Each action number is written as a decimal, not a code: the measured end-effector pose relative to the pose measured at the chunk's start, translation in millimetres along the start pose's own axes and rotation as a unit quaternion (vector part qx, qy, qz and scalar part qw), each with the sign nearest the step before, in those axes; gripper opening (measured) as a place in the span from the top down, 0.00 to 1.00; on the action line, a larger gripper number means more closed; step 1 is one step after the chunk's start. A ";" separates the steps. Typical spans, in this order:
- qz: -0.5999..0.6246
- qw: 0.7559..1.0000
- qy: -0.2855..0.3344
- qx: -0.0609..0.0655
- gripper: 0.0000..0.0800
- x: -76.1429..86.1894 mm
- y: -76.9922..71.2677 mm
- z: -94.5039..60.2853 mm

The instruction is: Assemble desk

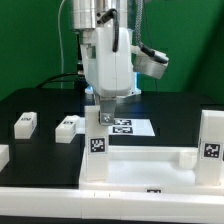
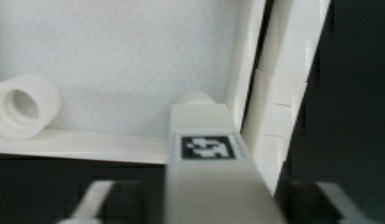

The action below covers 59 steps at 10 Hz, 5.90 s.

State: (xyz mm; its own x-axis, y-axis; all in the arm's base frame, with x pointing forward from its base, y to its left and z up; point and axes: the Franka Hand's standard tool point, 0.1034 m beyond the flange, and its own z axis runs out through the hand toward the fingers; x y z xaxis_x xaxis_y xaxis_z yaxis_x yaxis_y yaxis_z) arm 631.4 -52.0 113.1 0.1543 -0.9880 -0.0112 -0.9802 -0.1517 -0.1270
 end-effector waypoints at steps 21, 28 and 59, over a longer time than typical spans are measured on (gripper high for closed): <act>-0.672 0.740 0.006 -0.023 0.52 7.4 -2.5 -0.3; -0.545 0.838 0.011 -0.012 0.64 8.5 -1.9 0.7; -0.605 0.796 0.010 -0.016 0.19 1.7 -7.5 1.3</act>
Offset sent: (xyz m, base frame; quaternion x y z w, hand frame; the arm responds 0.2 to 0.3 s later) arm 0.0027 0.0009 0.0051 0.0069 -0.0149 -0.1946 0.9808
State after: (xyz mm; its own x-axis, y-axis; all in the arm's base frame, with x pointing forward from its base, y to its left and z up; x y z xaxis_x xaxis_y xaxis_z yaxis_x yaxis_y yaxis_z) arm 639.2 -52.4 112.7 0.9864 -0.1172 0.1154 -0.1171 -0.9931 -0.0073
